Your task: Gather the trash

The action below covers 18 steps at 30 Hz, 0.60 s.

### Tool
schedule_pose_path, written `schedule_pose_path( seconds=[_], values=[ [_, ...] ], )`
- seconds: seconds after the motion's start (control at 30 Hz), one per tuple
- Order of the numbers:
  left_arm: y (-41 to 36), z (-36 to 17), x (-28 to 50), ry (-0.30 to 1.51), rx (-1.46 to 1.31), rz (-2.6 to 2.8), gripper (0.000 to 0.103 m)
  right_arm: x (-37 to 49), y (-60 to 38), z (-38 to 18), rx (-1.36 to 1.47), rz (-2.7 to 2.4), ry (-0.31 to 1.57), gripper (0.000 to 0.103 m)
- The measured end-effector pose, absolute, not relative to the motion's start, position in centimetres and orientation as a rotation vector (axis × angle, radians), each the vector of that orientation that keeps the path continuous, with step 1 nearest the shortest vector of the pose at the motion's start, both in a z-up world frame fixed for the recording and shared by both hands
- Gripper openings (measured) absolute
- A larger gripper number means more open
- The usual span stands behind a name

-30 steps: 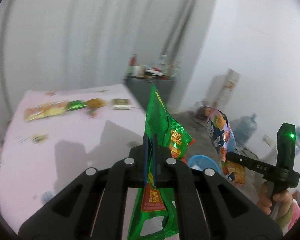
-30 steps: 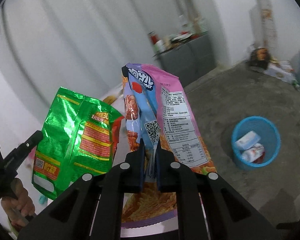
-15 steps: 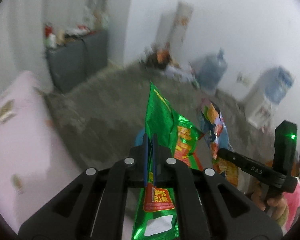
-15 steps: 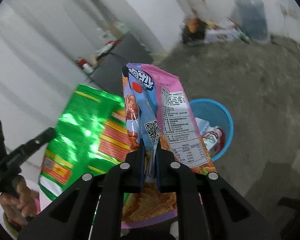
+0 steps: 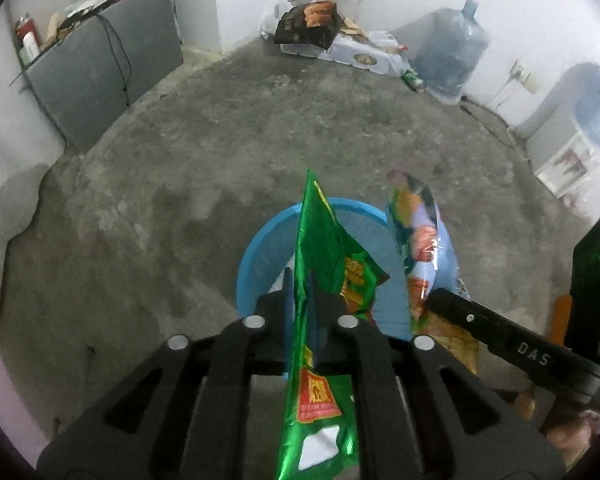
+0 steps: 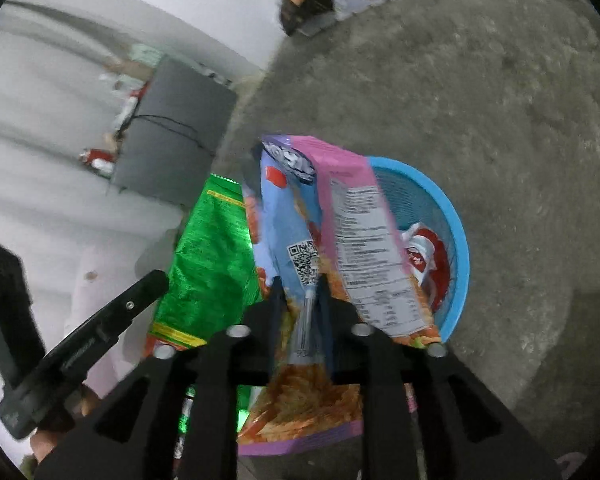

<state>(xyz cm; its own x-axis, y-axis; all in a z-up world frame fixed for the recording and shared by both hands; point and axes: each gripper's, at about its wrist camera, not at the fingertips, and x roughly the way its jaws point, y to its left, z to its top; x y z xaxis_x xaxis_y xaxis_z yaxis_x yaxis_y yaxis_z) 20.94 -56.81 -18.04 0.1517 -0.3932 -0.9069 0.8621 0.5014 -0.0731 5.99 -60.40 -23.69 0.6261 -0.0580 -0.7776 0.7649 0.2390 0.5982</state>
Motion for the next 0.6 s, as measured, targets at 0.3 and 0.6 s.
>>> schedule_pose_path(
  seconds=[0.3,0.6],
  values=[
    [-56.6,-20.6,22.4,1.166,0.517,-0.901,0.06,3.8,-60.5,-27.1,1.243,-0.72,0.735,0.056],
    [-48.3,-6.3,20.5,0.997,0.361,-1.048,0.069,0.7,-53.7,-16.4,1.099,-0.661,0.618,0.062]
  ],
)
